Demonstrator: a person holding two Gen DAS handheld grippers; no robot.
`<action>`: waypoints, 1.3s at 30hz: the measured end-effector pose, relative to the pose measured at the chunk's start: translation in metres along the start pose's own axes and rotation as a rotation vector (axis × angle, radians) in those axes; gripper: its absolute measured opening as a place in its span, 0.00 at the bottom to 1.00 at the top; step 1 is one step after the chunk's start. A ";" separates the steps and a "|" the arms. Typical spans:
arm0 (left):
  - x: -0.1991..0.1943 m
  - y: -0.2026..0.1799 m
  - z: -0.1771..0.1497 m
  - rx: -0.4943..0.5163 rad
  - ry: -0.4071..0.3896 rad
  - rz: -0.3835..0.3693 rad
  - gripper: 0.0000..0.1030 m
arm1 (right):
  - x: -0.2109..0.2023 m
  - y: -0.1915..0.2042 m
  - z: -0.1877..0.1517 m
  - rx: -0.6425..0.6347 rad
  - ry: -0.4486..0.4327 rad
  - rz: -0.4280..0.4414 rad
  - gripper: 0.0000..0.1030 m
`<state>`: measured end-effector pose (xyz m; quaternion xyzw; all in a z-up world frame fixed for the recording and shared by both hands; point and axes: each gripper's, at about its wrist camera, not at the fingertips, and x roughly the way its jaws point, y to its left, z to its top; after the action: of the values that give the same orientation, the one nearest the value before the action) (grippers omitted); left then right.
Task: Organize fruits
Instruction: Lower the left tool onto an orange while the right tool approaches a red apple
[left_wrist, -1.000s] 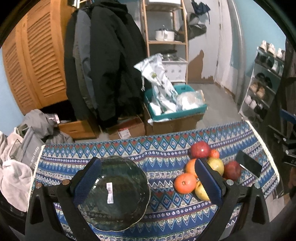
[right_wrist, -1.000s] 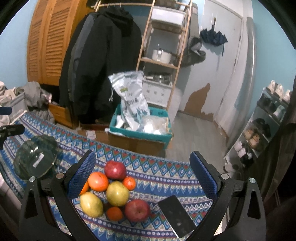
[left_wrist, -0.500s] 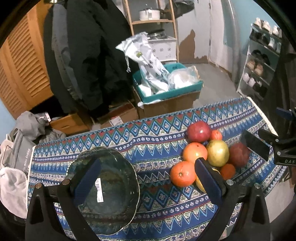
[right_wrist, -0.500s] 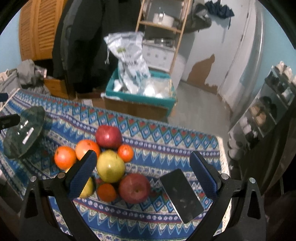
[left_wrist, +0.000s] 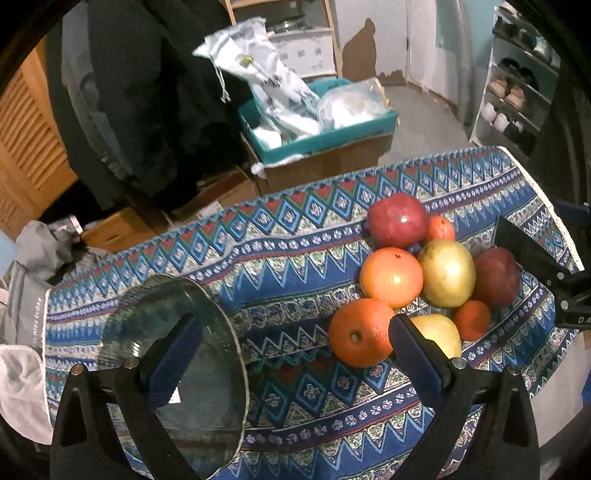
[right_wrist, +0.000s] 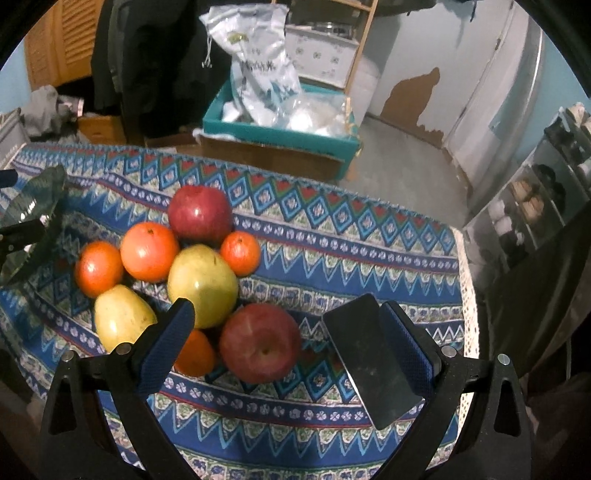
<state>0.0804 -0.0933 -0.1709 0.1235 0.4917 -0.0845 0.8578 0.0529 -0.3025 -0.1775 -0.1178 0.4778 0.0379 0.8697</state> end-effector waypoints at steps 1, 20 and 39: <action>0.005 -0.001 0.000 -0.002 0.012 -0.006 0.99 | 0.003 0.000 -0.001 -0.004 0.007 -0.001 0.96; 0.066 -0.021 0.003 -0.005 0.179 -0.089 0.99 | 0.056 0.002 -0.016 -0.007 0.147 0.046 0.96; 0.105 -0.016 0.001 -0.109 0.291 -0.220 0.99 | 0.102 0.000 -0.026 0.073 0.258 0.168 0.77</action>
<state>0.1300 -0.1114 -0.2636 0.0335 0.6251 -0.1322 0.7686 0.0871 -0.3140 -0.2769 -0.0496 0.5946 0.0775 0.7987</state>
